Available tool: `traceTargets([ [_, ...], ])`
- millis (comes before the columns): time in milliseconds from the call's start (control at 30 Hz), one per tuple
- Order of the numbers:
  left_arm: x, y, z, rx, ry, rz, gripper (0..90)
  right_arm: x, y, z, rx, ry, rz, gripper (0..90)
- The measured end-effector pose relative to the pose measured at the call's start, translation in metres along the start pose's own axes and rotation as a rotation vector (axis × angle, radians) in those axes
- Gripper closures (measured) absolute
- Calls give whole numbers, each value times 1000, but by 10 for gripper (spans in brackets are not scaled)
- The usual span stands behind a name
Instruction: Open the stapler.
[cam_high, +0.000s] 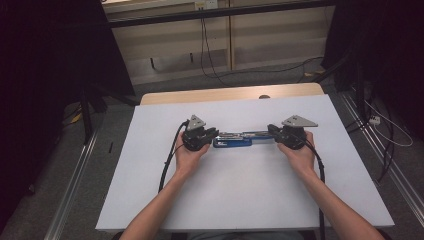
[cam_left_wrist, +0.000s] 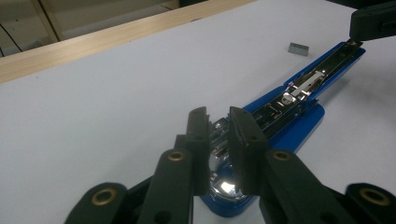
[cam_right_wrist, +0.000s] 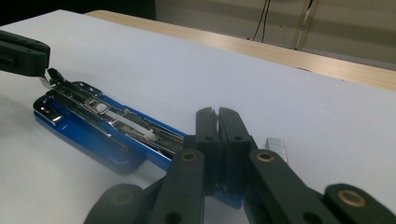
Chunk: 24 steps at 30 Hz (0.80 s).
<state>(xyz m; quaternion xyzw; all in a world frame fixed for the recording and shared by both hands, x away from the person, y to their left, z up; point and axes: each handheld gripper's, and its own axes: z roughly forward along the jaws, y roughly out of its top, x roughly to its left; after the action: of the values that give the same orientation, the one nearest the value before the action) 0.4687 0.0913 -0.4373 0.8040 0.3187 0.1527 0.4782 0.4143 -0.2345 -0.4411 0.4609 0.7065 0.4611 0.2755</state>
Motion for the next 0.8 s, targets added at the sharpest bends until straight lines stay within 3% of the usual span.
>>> traceTargets([
  [267,4,2,-7,-28,35,-25,457,-2,1,-2,-11,2,29,732],
  [400,4,2,-9,-30,38,-28,352,-1,1,-2,-10,9,30,589],
  [533,4,2,-11,-14,55,3,294,0,1,-1,-21,-3,29,418],
  [733,2,2,-12,6,63,-18,87,-1,3,0,-4,-1,33,170],
  [800,1,2,-14,13,54,-32,60,-2,3,0,-1,-6,38,98],
])
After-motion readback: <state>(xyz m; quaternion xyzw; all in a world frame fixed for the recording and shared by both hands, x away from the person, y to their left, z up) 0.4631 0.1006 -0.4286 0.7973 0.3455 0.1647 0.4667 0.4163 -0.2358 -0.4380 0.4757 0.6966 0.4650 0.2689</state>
